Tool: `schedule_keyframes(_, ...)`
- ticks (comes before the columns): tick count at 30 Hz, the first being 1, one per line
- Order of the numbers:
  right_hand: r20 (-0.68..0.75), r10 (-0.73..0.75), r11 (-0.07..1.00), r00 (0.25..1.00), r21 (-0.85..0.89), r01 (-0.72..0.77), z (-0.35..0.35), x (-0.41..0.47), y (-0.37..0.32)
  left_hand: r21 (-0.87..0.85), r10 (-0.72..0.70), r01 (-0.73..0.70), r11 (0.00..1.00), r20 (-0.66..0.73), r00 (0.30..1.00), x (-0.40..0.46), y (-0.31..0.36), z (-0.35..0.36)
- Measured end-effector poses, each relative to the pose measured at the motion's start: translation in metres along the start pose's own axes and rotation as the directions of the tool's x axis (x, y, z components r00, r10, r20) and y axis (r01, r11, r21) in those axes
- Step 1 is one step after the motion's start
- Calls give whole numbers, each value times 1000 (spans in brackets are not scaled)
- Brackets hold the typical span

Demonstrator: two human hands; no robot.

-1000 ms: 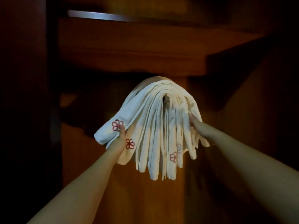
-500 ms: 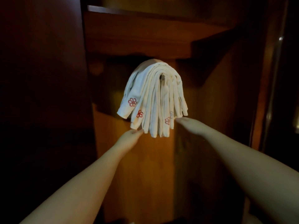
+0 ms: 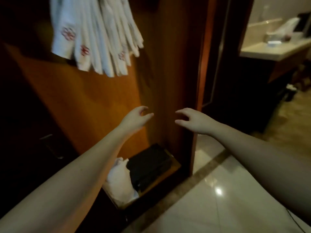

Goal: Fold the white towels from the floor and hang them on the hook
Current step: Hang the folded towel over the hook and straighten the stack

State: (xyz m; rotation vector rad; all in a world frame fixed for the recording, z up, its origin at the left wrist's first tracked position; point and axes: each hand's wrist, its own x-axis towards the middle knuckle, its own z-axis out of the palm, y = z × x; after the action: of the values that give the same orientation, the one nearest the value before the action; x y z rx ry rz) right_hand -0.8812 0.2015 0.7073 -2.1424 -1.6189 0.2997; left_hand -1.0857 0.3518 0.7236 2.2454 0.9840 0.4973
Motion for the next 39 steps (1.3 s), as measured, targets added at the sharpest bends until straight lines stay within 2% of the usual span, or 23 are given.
schedule_keyframes(7,77,212,977,974,19,-214,65,-86,139,62,34,-56,996,318,948,9,6,161)
schedule_keyframes(13,142,415,899,899,90,-429,99,-135,272,78,-56,22,997,466,883,40,32,304)
schedule_keyframes(23,346,634,695,692,138,-705,118,-198,457,133,-117,34,990,689,715,97,82,504)
schedule_keyframes(28,373,746,540,552,146,-829,119,-219,529,176,-116,-26,984,747,655,127,111,594)
schedule_keyframes(35,394,836,356,382,141,-924,111,-228,641,172,-107,-81,982,850,516,194,147,729)
schedule_keyframes(39,388,892,180,233,169,-969,109,-220,714,178,-93,-162,971,898,430,253,171,814)
